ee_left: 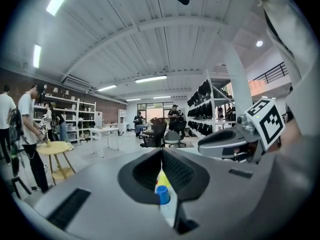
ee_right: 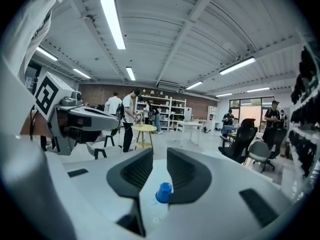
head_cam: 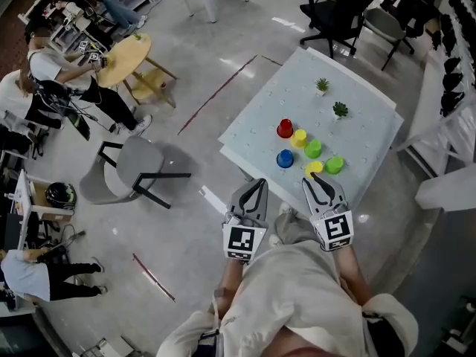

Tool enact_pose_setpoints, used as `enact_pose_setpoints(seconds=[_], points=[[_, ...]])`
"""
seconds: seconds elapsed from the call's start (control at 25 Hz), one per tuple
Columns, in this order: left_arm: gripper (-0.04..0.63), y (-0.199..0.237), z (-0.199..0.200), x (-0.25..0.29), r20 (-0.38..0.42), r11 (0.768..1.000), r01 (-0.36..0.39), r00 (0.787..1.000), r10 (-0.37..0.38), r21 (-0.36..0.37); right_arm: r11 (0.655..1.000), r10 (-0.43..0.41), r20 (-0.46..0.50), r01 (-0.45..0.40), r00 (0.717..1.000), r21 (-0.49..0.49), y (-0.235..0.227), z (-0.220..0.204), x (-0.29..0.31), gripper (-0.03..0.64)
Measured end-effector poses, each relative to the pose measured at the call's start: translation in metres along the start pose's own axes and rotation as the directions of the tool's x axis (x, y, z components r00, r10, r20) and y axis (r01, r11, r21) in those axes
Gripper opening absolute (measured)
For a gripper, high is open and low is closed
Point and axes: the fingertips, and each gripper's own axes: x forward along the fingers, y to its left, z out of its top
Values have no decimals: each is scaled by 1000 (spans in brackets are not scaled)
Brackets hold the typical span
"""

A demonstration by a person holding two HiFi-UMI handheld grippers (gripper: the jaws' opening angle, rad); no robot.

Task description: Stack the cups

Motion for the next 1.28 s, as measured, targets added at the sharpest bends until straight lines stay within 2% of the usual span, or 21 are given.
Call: enact_pose_setpoints(seconds=[0.36,0.56,0.76,1.04,1.28], points=[[15,9,0,68,-38,998,62,997,-62,18,997,-29,-19,30,999,65,-50,-11,36,83],[15,11,-7,96,-113,995,93,989,-90,21,993,-22,-43,27,999,114,-69,-21,52,83],[15,8,-17,128,-168,991,128,978,-121,32,988,-23,-52,31,998,154,-96,-34,67,84],[15,6,-33,151,-229,986,163,962,-151,39,981,-20,-80,35,997,193,-105,-57,75,84],[15,-1,-51,169,-274,971,238,936,-222,25,973,-66,-135,94,989,212,-118,-77,74,87]])
